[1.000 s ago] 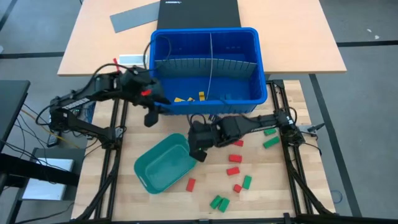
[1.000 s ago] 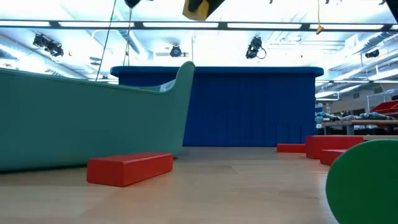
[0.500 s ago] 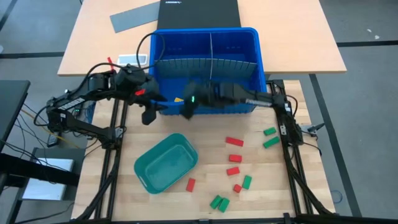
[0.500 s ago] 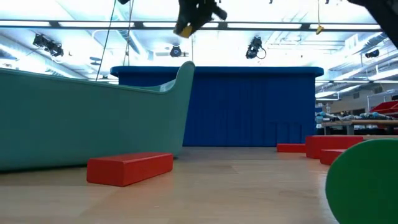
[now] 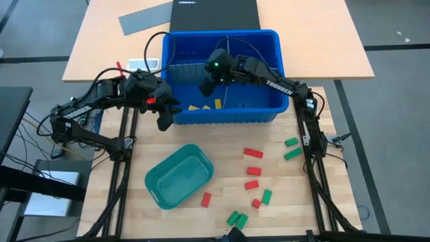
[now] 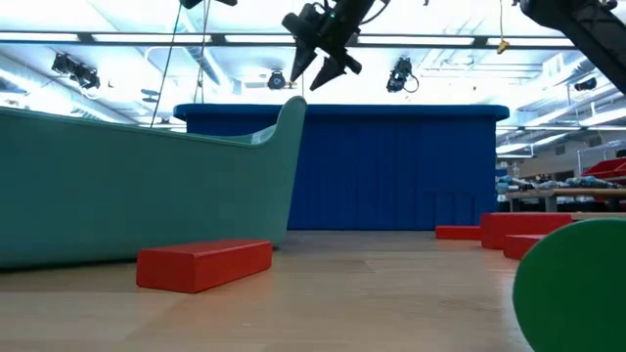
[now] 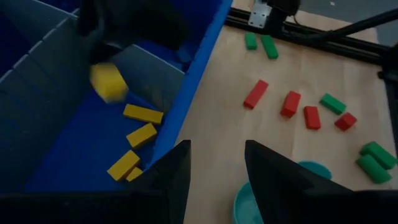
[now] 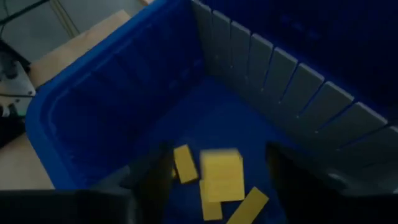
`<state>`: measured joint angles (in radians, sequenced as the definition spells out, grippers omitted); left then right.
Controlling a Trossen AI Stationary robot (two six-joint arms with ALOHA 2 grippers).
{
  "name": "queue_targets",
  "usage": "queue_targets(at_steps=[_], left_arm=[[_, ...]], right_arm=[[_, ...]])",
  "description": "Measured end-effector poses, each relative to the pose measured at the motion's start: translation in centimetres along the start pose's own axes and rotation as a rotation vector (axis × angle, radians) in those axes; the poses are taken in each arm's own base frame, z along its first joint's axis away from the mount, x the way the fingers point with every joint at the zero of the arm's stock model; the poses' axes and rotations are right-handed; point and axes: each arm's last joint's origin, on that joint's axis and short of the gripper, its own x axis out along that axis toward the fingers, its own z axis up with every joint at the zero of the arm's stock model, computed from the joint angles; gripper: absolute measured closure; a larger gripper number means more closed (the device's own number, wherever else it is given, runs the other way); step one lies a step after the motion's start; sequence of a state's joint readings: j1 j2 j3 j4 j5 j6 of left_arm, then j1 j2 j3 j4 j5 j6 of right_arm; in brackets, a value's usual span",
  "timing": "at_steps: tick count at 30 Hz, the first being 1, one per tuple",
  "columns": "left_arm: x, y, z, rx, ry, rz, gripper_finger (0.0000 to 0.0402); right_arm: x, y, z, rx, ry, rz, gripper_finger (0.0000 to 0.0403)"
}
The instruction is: Sort Items/Unsort Items
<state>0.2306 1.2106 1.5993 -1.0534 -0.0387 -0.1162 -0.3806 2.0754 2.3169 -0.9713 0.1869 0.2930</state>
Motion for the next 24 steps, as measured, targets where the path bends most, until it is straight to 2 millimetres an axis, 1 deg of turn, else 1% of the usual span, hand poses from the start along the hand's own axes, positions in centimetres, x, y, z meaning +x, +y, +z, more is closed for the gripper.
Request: queue_targets(at_steps=[1,3,5,7,12,17,19,24], left_arm=[[0.0,0.0,0.0,-0.002,-0.001,0.009,0.0243],[0.0,0.1,0.0,-0.017,-0.007,0.028,0.0243],[0.0,0.1,0.1,-0.026,-0.013,0.043,0.0243],[0.0,0.1,0.1,-0.036,-0.016,0.042,0.0243],[0.0,0.1,0.1,-0.05,-0.012,0.02,0.0243],[0.0,0.0,0.1,-0.042,-0.01,0.012,0.0243],[0.0,0.1,0.1,-0.017,-0.01,0.018,0.0243],[0.6,0.0,0.0,0.028,0.017,0.024,0.0243]], right_arm=[[0.0,-0.1,0.0,0.0,0.012,0.013,0.0129],[0.0,-0.2,-0.2,-0.013,0.036,0.03,0.0109],[-0.2,0.3,-0.6,-0.041,0.065,0.039,0.0103],[-0.8,0.9,-1.0,-0.081,0.092,0.049,0.0108],[-3.9,2.6,-2.0,-0.149,0.136,0.083,0.0143],[-5.4,4.5,-4.4,-0.264,0.299,0.113,0.0195],[-6.0,5.5,-5.3,-0.293,0.355,0.166,0.0216],[-7.5,9.1,-7.1,-0.362,0.406,0.336,0.0264]])
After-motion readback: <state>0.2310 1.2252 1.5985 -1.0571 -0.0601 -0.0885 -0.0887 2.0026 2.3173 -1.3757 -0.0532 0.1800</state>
